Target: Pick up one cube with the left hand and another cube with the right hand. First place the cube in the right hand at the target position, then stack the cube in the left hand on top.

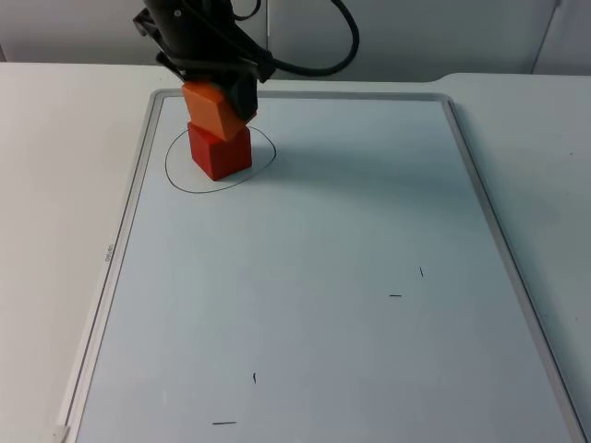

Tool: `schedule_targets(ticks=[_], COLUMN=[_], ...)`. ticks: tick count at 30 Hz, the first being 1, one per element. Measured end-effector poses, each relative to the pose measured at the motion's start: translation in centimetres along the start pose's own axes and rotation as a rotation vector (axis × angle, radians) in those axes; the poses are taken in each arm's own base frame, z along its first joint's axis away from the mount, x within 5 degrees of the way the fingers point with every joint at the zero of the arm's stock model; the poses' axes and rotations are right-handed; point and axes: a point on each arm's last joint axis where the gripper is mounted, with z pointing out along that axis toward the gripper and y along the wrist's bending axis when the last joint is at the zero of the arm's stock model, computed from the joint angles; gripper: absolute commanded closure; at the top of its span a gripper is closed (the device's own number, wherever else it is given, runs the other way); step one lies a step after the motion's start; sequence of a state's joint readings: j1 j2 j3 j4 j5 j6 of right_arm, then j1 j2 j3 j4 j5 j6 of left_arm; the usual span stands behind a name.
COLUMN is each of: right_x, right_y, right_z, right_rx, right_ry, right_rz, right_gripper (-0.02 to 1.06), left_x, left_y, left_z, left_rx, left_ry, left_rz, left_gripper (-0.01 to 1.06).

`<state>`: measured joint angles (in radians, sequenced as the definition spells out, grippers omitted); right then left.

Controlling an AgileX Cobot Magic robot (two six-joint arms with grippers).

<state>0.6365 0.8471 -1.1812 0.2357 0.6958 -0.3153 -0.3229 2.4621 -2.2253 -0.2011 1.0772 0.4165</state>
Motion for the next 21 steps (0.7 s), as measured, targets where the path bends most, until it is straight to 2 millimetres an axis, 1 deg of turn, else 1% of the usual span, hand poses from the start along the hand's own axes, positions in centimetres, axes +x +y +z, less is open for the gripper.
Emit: schedule_targets(ticks=[2, 3, 4, 5, 15, 18, 21], right_x=[0.0, 0.0, 0.0, 0.0, 0.0, 0.0, 0.0], right_y=[0.0, 0.0, 0.0, 0.0, 0.0, 0.0, 0.0], right_z=[0.0, 0.0, 0.0, 0.0, 0.0, 0.0, 0.0], right_rx=[0.0, 0.0, 0.0, 0.001, 0.002, 0.002, 0.005], right_ry=[0.0, 0.0, 0.0, 0.0, -0.001, -0.001, 0.0], right_rz=[0.0, 0.0, 0.0, -0.001, -0.001, -0.001, -0.006], right_gripper=[0.22, 0.22, 0.22, 0.22, 0.22, 0.22, 0.22], left_x=[0.0, 0.0, 0.0, 0.0, -0.1, -0.2, -0.6], left_y=[0.0, 0.0, 0.0, 0.0, 0.0, 0.0, -0.2], left_z=[0.0, 0.0, 0.0, 0.0, -0.1, -0.4, -1.5], left_rx=[-0.002, -0.002, -0.002, -0.002, -0.003, 0.0, 0.01], left_ry=[-0.004, -0.004, -0.004, -0.004, -0.009, -0.003, 0.009], left_rz=[0.002, 0.002, 0.002, 0.002, 0.003, 0.005, 0.012], left_gripper=[0.4, 0.35, 0.35, 0.32, 0.31, 0.31, 0.31])
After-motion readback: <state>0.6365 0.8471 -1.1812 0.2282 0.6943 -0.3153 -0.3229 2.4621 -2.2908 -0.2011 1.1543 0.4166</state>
